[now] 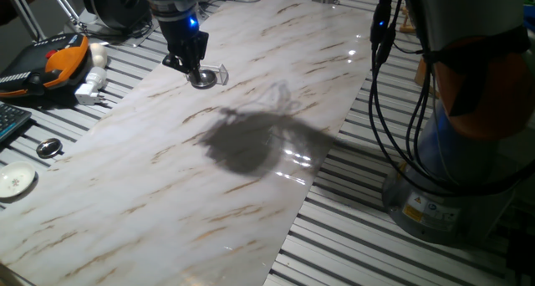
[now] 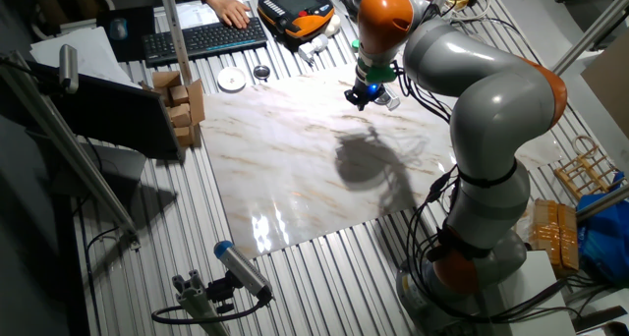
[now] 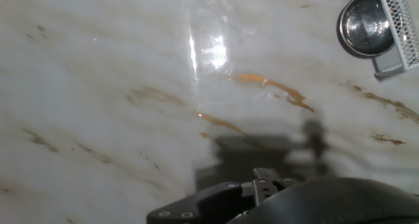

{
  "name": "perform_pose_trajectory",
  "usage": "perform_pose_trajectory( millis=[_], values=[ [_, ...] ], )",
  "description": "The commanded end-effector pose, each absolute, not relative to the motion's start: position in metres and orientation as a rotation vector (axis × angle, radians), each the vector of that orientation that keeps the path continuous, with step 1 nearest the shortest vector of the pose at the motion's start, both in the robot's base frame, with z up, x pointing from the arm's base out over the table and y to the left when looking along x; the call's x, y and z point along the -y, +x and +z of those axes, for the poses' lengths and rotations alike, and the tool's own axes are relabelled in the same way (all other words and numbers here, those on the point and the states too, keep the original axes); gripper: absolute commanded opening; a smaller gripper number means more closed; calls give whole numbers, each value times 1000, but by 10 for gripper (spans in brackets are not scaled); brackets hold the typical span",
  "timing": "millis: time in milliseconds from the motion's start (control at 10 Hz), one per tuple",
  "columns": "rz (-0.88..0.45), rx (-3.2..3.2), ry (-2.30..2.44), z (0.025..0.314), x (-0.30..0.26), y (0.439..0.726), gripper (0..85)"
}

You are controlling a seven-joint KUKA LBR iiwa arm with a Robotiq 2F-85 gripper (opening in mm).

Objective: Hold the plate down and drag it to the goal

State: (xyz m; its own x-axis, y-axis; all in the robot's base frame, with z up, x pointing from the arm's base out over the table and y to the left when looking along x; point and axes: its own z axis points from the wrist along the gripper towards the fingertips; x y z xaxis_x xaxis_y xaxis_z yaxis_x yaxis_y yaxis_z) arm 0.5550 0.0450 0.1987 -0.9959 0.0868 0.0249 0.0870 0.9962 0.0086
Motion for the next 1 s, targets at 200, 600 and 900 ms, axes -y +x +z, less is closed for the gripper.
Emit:
perform_pose_trajectory(
  millis=[200,600,900],
  values=[
    [-8,3119,-133,202,-48,554,0],
    [22,3133,-26,205,-47,552,0],
    [5,3133,-2,206,-45,554,0]
  ],
)
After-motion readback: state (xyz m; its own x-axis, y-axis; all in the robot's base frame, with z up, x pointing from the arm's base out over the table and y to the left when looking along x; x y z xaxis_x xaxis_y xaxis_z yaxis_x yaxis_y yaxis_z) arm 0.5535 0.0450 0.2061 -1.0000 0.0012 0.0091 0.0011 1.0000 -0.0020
